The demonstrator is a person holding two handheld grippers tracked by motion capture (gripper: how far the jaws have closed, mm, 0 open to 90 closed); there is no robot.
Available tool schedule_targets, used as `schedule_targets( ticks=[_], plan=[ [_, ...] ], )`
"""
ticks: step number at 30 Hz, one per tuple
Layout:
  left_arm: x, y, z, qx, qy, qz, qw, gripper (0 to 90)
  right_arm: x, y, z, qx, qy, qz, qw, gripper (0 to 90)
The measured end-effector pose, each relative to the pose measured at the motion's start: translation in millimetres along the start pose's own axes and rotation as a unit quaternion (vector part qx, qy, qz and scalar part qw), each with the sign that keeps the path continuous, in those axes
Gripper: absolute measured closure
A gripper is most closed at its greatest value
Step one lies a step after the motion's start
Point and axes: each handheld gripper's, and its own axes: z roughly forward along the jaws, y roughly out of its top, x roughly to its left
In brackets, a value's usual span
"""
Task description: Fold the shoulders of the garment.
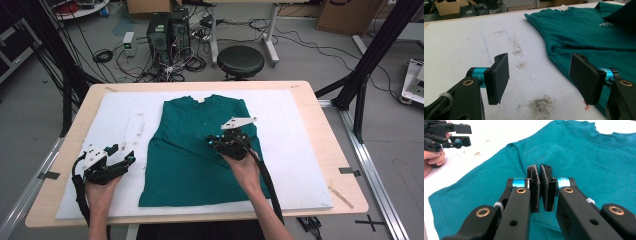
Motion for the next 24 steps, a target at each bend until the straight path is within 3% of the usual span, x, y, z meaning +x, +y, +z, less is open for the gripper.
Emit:
schedule_targets(
  ticks=[9,24],
  plan=[
    [0.0,0.0,-0.1,0.0,-0.002,0.002,1.0,32.4,9.5,4.0,19.9,0.001,0.024,0.005,0.9997,86.9],
    [-0.4,0.1,0.5,0.002,-0.002,0.003,1.0,32.4,23.4,1.6,47.5,0.03,0.054,-0.004,0.9981,86.8]
  ],
)
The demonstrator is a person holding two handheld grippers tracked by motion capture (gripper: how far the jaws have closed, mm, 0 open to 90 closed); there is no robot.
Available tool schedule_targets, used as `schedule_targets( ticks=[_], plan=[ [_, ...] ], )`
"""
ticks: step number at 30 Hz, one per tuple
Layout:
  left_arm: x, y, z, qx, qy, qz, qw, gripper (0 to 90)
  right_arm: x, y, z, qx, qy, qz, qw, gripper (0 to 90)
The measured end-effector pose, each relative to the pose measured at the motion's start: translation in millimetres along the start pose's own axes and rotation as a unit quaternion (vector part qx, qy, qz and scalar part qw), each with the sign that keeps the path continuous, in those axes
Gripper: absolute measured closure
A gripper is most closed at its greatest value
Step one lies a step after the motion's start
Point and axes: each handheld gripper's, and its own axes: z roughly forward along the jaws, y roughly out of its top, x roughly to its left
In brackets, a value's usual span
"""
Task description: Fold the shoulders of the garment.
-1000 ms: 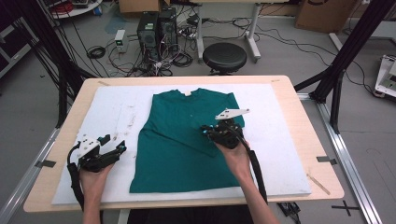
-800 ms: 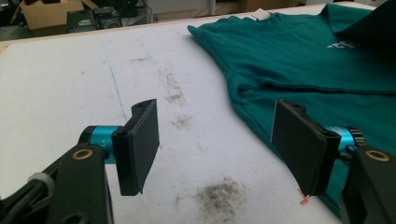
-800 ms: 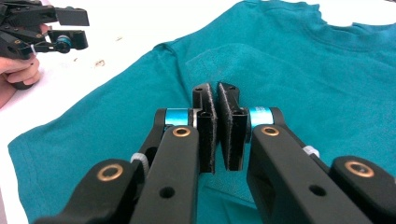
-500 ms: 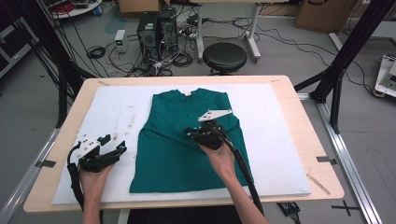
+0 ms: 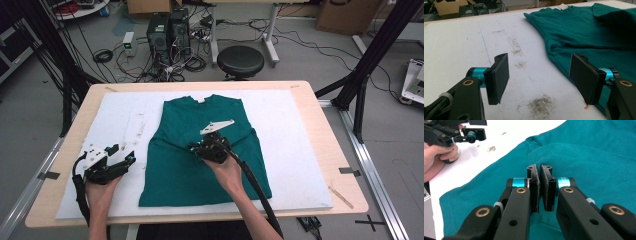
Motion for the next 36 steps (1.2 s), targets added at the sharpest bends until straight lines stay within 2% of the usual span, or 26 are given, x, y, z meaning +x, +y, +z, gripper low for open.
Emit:
schedule_targets(
  ticks=[14,18,19,21,28,33,36],
  plan=[
    [0.2,0.0,0.0,0.001,0.0,0.0,1.0,32.4,5.1,-3.6,14.6,0.014,0.011,-0.003,0.9998,85.7],
    [0.3,0.0,0.0,0.0,0.0,-0.001,1.0,32.4,5.8,-2.5,10.9,-0.003,0.031,-0.001,0.9995,69.8],
    [0.3,0.0,0.0,0.0,0.0,-0.001,1.0,32.5,6.3,-1.9,8.8,-0.009,0.027,0.002,0.9996,61.5],
    [0.0,0.0,0.1,0.001,0.0,0.0,1.0,32.4,4.7,-1.4,3.7,-0.014,0.022,-0.001,0.9997,59.2],
    [-0.2,0.1,0.3,0.002,0.0,0.001,1.0,32.4,-9.6,-5.9,-19.5,-0.023,-0.039,0.016,0.9989,31.6],
    [-0.7,0.3,0.6,0.003,-0.001,0.006,1.0,32.5,-21.4,-18.7,-40.1,-0.019,-0.091,0.013,0.9956,26.5],
    [-0.7,0.4,0.7,0.004,0.002,0.004,1.0,32.4,-29.3,-29.0,-54.2,-0.027,-0.106,0.024,0.9937,25.7]
  ],
)
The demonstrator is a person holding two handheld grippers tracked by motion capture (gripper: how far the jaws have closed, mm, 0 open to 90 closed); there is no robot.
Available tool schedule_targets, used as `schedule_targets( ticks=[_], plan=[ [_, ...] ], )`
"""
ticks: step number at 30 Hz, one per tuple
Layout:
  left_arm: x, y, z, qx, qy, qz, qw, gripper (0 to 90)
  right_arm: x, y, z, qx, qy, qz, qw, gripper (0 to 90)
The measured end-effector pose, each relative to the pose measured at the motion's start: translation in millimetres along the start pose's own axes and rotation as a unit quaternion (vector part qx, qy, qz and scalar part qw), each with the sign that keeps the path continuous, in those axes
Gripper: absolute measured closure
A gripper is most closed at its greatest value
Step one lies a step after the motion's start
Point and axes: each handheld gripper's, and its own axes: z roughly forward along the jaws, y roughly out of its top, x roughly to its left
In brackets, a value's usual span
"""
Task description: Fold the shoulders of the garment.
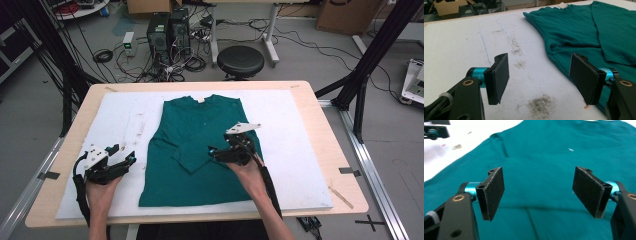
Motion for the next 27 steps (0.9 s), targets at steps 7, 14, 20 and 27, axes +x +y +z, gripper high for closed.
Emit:
schedule_targets(
  ticks=[7,14,20,27],
  plan=[
    [-1.5,0.5,0.5,0.004,0.011,0.003,0.9999,32.3,-19.0,-19.9,-26.6,-0.023,-0.031,0.013,0.9992,24.1],
    [-0.9,0.5,0.8,0.004,0.009,0.001,0.9999,31.5,-34.5,-38.7,-46.8,-0.056,-0.06,0.022,0.9964,22.7],
    [-0.8,0.5,0.9,0.005,0.009,0.001,0.9999,30.8,-46.5,-50.7,-53.9,-0.053,-0.072,0.029,0.9956,22.7],
    [0.2,0.6,1.1,0.006,0.008,-0.006,0.9999,30.8,-58.8,-66.8,-62.5,-0.049,-0.085,0.043,0.9943,23.3]
  ],
)
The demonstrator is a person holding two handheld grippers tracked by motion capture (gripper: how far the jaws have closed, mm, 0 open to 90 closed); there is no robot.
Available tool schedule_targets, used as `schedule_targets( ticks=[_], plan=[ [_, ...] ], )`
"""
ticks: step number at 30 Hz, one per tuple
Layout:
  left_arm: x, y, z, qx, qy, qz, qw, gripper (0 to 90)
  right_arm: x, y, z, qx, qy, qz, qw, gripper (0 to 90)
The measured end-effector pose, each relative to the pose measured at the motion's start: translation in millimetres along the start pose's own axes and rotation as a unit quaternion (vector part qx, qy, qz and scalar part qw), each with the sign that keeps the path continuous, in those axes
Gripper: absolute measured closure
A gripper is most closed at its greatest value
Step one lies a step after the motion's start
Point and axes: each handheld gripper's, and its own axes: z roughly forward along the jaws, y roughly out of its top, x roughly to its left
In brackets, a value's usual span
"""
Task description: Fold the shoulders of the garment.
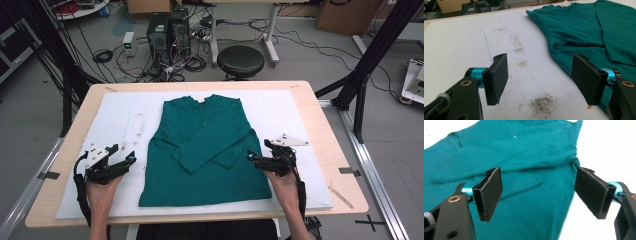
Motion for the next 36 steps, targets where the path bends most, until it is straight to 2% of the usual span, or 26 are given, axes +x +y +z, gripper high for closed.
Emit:
schedule_targets(
  ticks=[8,13,17,23,31,36],
  plan=[
    [-0.5,0.1,0.0,0.001,0.001,0.003,1.0,29.6,-15.5,-17.0,-9.0,-0.003,-0.015,0.025,0.9996,23.4],
    [0.6,1.0,0.6,0.005,0.005,-0.005,1.0,29.0,-18.9,-20.0,-13.3,-0.001,-0.017,0.024,0.9996,23.4],
    [-2.5,5.5,-0.7,0.009,-0.005,-0.02,0.9998,29.0,-20.8,-21.0,-16.3,-0.002,-0.021,0.027,0.9994,23.4],
    [-13.8,15.6,-2.4,0.01,-0.027,-0.017,0.9994,28.0,-22.1,-21.4,-15.9,0.0,-0.024,0.029,0.9993,23.3],
    [-27.4,22.8,0.8,0.019,-0.053,-0.004,0.9984,28.0,-22.4,-23.5,-16.2,0.004,-0.026,0.028,0.9993,23.4],
    [-29.3,22.9,2.7,0.024,-0.054,-0.004,0.9982,28.1,-23.1,-24.8,-17.2,0.005,-0.028,0.031,0.9991,23.4]
  ],
)
